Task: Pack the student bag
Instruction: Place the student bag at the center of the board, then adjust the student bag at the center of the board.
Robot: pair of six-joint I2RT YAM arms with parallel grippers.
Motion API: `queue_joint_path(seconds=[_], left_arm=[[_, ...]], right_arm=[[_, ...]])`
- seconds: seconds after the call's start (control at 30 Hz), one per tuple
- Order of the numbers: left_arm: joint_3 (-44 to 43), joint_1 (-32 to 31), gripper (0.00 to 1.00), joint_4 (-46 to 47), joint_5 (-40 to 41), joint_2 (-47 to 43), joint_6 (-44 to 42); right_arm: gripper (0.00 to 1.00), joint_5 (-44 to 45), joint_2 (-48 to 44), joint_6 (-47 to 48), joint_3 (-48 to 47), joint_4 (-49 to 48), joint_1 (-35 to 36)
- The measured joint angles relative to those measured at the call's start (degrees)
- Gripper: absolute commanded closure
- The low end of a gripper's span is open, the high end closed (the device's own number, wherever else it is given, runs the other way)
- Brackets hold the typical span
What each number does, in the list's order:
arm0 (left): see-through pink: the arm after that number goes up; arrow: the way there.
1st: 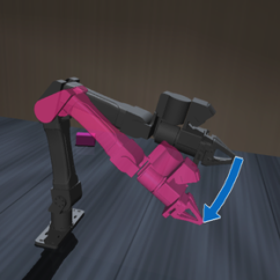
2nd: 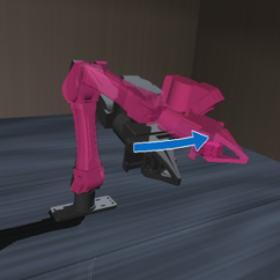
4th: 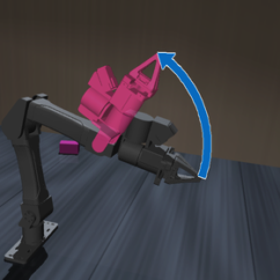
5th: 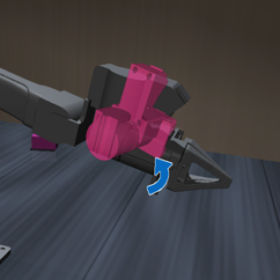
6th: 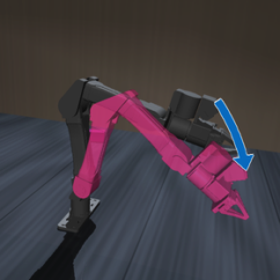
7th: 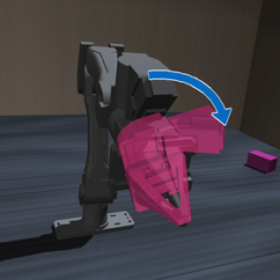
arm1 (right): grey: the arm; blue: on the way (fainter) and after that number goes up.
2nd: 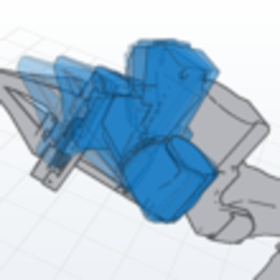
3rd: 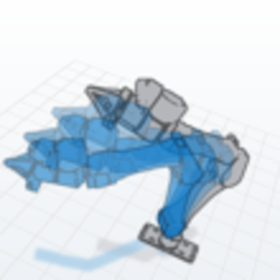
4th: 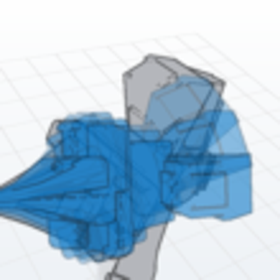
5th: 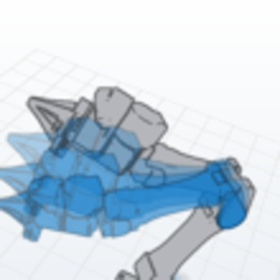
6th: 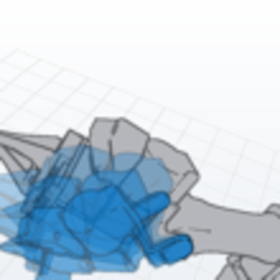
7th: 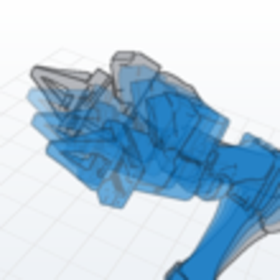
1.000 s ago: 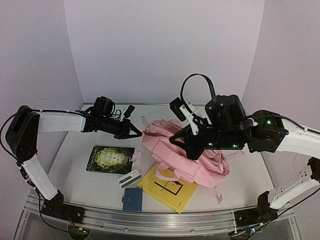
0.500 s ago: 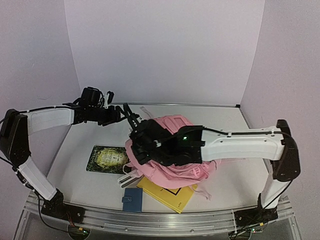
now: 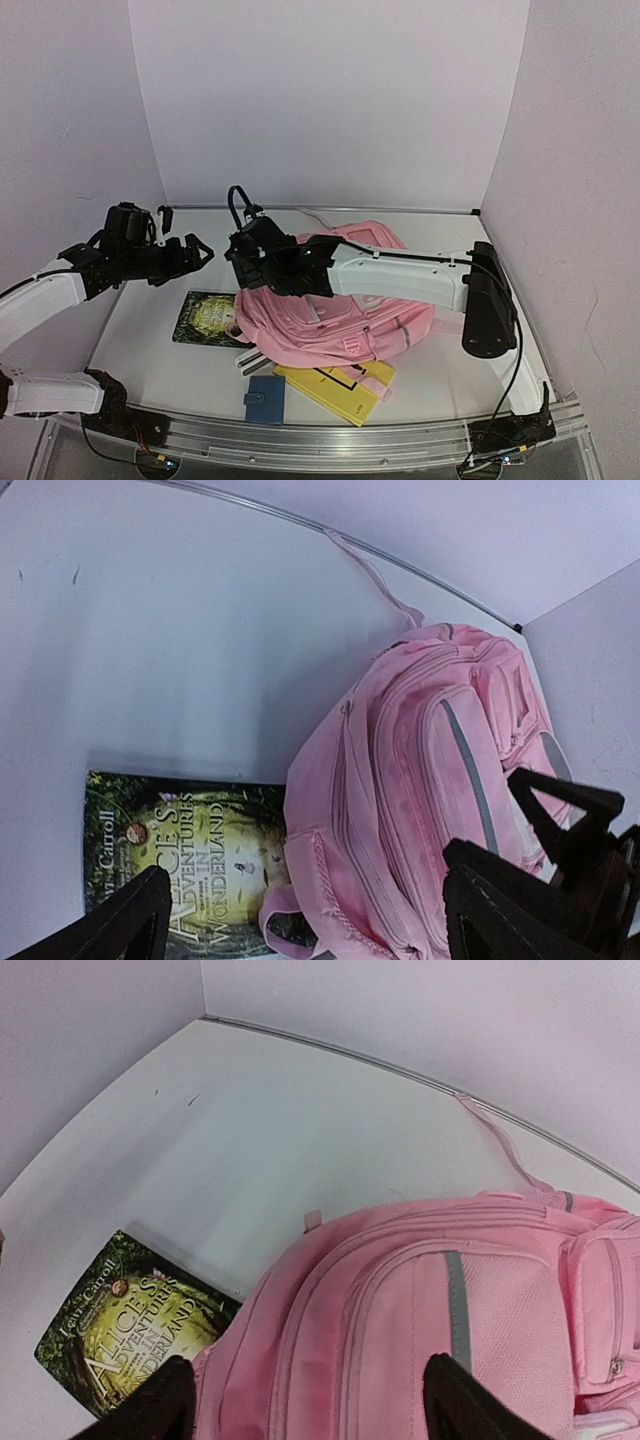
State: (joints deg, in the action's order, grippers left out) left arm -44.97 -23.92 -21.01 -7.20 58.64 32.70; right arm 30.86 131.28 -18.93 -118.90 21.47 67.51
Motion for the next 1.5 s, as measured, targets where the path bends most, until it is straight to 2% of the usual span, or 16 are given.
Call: queue_joint_path(seconds=[0.13, 0.3, 0.5, 0.63, 0.83, 1.13, 1.2, 1.33, 1.5], left_arm=[[3.3, 0.0, 0.03, 1.3, -4.4, -1.5, 3.1], [5.7, -0.2, 0.02, 4.8, -10.8, 0.9, 6.4], [9.2, -1.7, 0.0, 9.7, -15.6, 4.1, 9.5], [9.9, -3.3, 0.0, 11.3, -16.8, 7.6, 10.7], [10.2, -5.8, 0.0, 13.4, -17.3, 10.8, 11.4], [10.2, -7.3, 0.02, 16.2, -17.7, 15.9, 12.2], [10.2, -7.3, 0.08, 16.1, -17.6, 17.4, 12.2], [10.2, -7.5, 0.24, 16.6, -17.4, 18.4, 12.2], [10.2, -7.7, 0.38, 18.2, -17.5, 19.4, 12.3]], right_arm=[[0.02, -1.1, -5.1, 0.1, 6.5, -1.2, -0.6], [0.03, -4.9, -21.0, -2.9, 26.9, -2.2, -0.5], [0.12, -11.9, -40.6, -9.4, 48.3, -3.1, -2.9], [0.18, -17.4, -47.7, -13.5, 59.4, -4.9, -6.4], [0.29, -24.4, -49.8, -17.2, 69.6, -8.2, -10.4], [0.41, -28.9, -48.7, -19.5, 73.0, -13.5, -10.7], [0.45, -29.1, -48.3, -20.0, 73.4, -14.5, -10.7], [0.47, -29.2, -47.5, -20.6, 74.3, -15.5, -10.8], [0.53, -28.8, -46.2, -21.0, 75.7, -16.0, -10.9]])
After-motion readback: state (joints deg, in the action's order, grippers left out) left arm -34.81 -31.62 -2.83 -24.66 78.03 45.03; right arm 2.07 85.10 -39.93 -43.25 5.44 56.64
